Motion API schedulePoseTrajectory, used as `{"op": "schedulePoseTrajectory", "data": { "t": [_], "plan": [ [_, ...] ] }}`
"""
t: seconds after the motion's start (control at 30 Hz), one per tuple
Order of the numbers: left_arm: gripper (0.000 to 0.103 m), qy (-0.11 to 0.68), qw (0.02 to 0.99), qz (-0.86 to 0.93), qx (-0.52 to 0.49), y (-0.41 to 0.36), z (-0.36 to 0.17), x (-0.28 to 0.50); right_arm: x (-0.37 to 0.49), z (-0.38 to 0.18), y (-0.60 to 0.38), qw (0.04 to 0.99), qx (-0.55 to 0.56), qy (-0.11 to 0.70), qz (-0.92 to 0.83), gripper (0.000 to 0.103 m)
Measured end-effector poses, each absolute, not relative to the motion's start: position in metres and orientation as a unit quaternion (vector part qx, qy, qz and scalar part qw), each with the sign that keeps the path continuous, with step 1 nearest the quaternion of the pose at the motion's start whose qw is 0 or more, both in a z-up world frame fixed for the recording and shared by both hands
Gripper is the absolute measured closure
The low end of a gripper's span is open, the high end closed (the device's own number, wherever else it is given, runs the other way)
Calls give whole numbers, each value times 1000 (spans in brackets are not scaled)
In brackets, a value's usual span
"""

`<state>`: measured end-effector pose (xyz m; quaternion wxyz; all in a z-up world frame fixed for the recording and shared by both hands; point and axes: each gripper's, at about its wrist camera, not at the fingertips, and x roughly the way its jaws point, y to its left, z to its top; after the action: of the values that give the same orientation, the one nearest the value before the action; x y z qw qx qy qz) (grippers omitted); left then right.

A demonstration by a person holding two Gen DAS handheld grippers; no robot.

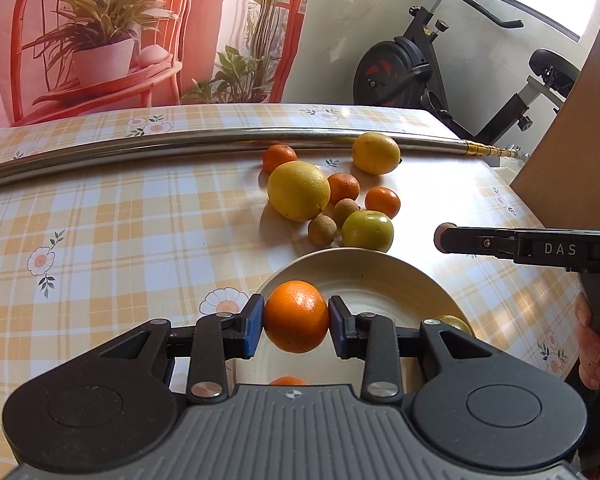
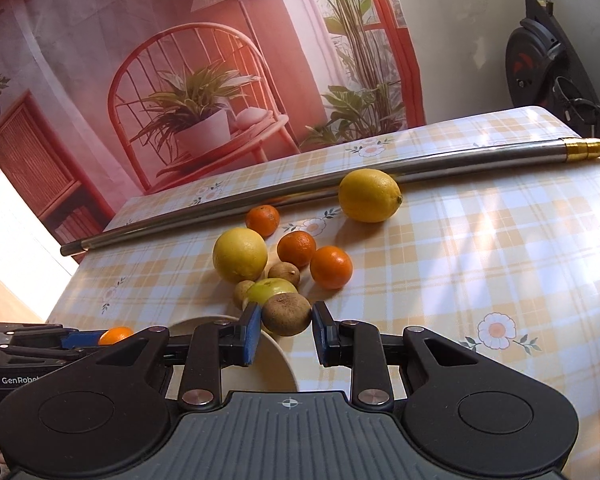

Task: Organize fruits
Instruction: 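Lower the kiwi and tangerine onto the white plate and open both tools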

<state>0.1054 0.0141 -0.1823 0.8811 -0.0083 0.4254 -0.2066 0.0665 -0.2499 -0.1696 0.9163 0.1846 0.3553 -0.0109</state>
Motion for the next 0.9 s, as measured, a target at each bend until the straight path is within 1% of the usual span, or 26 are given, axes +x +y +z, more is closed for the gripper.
{"op": "schedulePoseTrajectory", "data": {
  "t": [0.57, 0.9],
  "plan": [
    [66, 437, 876, -198, 35, 5, -199, 101, 87, -180, -205, 887, 100, 449, 41, 78],
    [66, 441, 875, -195, 43, 5, -203, 102, 94, -195, -200, 867, 87, 489, 31, 78]
  ]
}}
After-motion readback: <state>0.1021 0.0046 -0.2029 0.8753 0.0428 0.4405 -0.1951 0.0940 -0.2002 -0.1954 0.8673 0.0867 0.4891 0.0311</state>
